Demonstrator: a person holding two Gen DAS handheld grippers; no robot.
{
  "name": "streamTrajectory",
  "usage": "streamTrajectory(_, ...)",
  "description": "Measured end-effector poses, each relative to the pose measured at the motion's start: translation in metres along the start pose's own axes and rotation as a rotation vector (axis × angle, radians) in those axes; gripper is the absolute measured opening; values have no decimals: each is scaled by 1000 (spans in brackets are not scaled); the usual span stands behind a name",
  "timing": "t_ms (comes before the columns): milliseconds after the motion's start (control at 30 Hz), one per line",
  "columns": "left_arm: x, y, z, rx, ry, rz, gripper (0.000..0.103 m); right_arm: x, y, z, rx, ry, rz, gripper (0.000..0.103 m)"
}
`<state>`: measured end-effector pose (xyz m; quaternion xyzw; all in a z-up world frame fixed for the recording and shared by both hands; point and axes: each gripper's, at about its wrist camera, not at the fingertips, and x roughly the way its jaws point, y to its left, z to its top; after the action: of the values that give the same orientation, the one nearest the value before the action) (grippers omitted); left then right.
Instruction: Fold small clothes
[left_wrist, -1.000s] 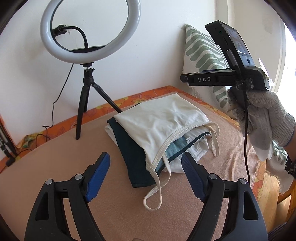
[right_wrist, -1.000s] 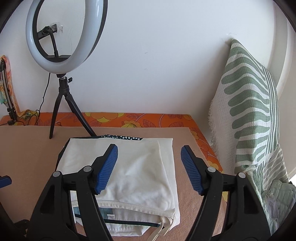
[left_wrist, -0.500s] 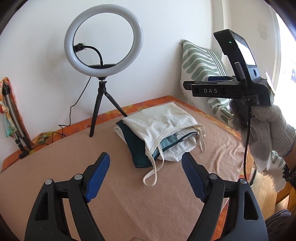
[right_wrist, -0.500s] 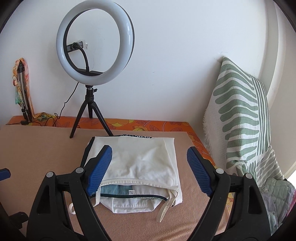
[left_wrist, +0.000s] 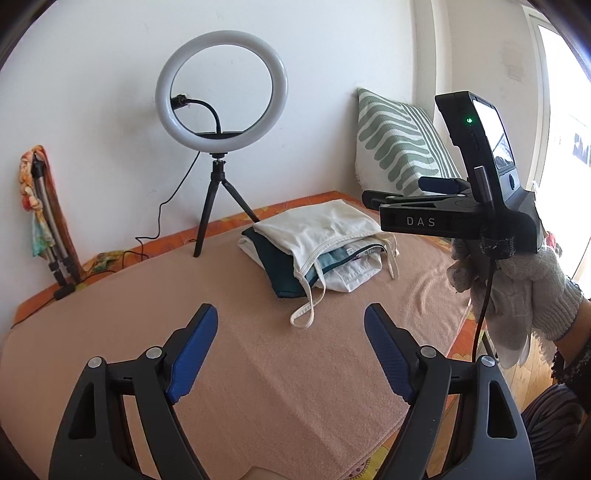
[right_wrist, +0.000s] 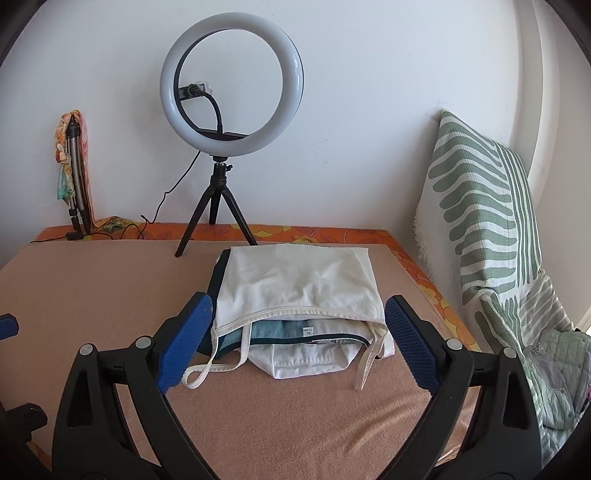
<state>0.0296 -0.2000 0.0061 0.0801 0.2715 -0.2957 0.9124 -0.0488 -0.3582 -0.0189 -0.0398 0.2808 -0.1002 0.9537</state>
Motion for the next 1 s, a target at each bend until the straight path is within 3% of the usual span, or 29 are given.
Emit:
streamTrajectory(133,-7,2,-11,4,-20,16,82,-1,8,-16,1,-4,-2,97)
streamTrajectory(433,1,8,-20,-24,36,56,82,-4,19,-27,23,-31,18,99)
streamTrajectory(633,-2,9,-23,-31,44,96,100,-3,11,-29,69,-40,47,103)
streamTrajectory(1000,-10,14,-21,-51,34,94,101,4,2,-32,124,-35,0,103)
